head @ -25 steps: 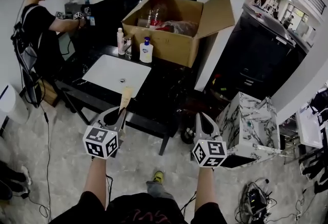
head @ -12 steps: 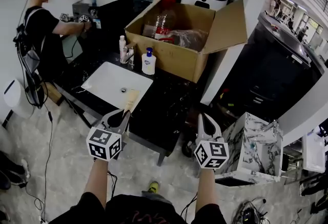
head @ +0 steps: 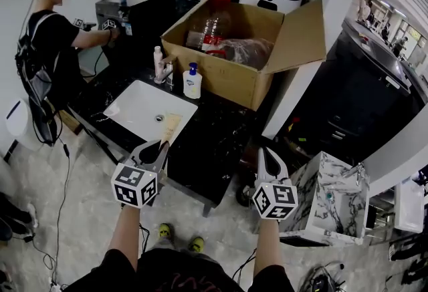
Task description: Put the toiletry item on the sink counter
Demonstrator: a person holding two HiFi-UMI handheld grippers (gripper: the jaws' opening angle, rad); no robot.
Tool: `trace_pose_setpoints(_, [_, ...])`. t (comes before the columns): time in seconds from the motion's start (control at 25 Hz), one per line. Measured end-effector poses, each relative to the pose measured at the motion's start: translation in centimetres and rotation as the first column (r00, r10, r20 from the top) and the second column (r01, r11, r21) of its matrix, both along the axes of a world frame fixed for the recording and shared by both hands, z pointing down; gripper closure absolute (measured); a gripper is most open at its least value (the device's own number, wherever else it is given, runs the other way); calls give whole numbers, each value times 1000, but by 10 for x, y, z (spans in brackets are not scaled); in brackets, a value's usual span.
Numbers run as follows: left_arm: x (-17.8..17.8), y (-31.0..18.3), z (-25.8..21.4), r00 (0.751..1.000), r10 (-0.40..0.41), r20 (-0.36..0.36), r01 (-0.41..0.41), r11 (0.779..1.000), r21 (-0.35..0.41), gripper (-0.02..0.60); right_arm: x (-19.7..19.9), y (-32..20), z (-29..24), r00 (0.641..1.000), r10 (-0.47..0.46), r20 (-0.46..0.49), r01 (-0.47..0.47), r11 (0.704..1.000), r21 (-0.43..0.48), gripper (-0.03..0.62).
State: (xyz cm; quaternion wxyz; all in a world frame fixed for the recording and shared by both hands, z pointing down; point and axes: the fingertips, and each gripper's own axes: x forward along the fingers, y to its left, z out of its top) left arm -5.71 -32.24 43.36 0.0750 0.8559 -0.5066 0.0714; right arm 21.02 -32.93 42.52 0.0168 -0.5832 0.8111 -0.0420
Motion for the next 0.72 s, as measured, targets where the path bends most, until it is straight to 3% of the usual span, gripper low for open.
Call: trace_pose_setpoints(0.72, [23,-59,18,996,91,5,-91,995,-38,548,7,-39,8,998,69,-5,-69,998,-7,591])
